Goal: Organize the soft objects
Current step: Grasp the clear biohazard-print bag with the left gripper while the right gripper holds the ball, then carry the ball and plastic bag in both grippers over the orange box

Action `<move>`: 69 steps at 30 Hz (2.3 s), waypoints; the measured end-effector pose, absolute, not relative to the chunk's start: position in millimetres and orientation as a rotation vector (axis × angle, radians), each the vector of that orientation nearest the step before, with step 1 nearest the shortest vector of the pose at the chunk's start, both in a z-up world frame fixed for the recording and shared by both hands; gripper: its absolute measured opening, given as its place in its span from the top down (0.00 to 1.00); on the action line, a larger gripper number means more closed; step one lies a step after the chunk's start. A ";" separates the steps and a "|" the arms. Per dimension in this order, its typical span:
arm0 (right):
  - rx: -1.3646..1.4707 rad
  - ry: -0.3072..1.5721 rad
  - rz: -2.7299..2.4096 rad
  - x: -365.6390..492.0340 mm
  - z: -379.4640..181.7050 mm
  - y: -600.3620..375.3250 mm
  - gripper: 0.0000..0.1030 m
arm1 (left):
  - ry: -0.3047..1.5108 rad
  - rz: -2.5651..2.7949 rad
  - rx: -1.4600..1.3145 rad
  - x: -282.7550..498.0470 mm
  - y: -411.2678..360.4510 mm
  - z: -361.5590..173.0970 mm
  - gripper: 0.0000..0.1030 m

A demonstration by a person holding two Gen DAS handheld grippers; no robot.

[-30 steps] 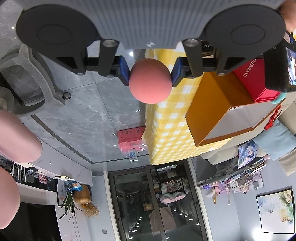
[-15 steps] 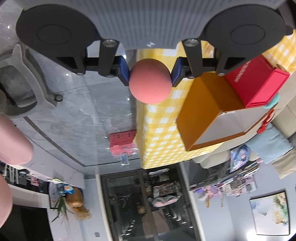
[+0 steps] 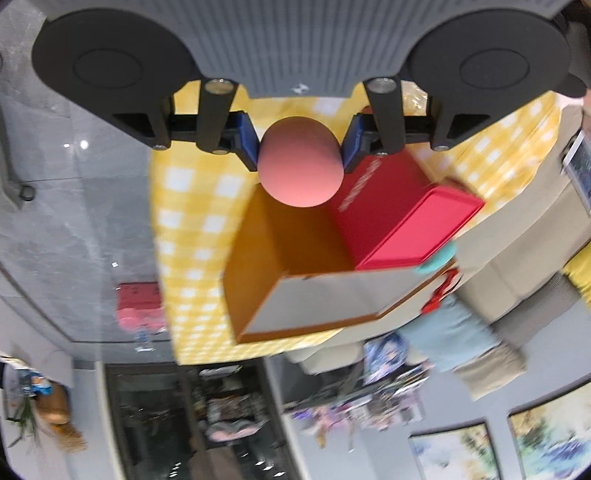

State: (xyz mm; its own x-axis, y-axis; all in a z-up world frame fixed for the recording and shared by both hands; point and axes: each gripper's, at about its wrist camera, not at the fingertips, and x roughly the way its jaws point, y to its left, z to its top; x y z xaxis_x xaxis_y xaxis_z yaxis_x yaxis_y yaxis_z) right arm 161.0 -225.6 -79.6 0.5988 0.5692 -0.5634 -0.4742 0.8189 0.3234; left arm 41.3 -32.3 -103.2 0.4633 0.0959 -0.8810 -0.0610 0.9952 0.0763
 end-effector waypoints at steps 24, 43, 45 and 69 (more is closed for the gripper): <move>0.004 0.804 0.646 147.5 -80.3 -153.8 0.54 | 0.926 0.172 -0.245 -10.1 81.6 -55.1 1.00; 0.120 0.558 0.535 126.0 4.2 -185.4 0.54 | 0.737 0.299 -0.259 24.5 105.7 24.1 1.00; 0.115 0.535 0.535 126.4 14.9 -182.0 0.54 | 0.711 0.295 -0.309 34.8 112.4 35.5 1.00; 0.109 0.490 0.456 259.0 39.7 -102.4 0.54 | 0.491 0.240 -0.316 185.8 103.5 62.4 1.00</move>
